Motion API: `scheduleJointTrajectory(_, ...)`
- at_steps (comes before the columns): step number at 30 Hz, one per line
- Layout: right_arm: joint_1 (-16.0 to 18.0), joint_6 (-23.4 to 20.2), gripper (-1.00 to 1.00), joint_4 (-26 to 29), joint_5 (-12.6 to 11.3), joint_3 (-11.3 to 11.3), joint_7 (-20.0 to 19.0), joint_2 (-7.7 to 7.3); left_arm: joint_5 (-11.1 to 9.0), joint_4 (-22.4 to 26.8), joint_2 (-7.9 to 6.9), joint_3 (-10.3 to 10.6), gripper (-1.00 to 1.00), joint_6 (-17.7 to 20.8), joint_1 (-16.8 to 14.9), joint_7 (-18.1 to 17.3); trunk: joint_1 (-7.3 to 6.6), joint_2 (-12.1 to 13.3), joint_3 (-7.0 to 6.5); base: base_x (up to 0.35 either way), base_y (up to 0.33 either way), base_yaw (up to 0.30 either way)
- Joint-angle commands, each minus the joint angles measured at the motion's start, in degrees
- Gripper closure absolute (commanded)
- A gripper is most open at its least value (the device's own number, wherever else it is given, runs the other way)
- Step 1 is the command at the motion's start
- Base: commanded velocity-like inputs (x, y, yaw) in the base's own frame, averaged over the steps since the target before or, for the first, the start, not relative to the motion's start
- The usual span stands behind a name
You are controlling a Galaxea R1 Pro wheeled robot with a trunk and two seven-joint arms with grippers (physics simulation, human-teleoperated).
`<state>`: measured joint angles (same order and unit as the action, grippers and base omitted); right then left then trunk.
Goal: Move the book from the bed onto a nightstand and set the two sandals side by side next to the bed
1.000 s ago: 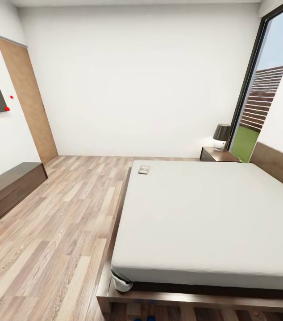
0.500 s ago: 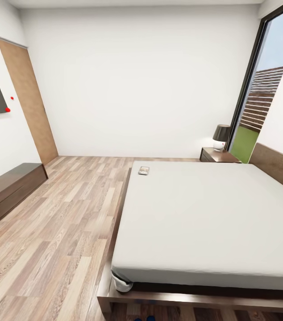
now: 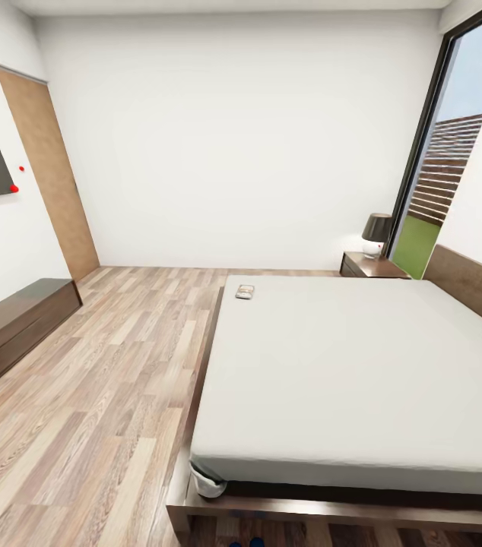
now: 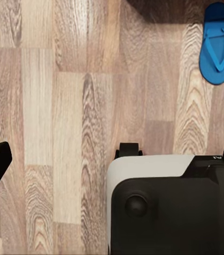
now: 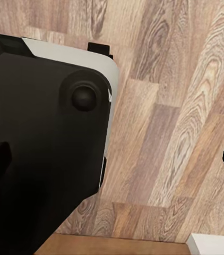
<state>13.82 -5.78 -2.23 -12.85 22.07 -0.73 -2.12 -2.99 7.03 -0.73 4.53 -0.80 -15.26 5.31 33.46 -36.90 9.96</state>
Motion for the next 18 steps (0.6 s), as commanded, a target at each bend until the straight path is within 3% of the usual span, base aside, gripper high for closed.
scheduleJointTrajectory(1,0.1,-0.1,-1.0,-0.1,-0.6,0.5,-0.1,0.06,-0.3,0.0,0.01,0.5,-1.0,-0.1,0.0,0.3,-0.21,0.3,-0.1,0.0,0.0,0.0)
scheduleJointTrajectory(18,0.1,0.1,-1.0,0.0,-0.8,0.4,-0.3,2.47,-0.2,-0.1,0.19,0.4,-1.0,0.2,0.1,0.6,-3.95,7.2,-3.15,0.0,0.0,0.0)
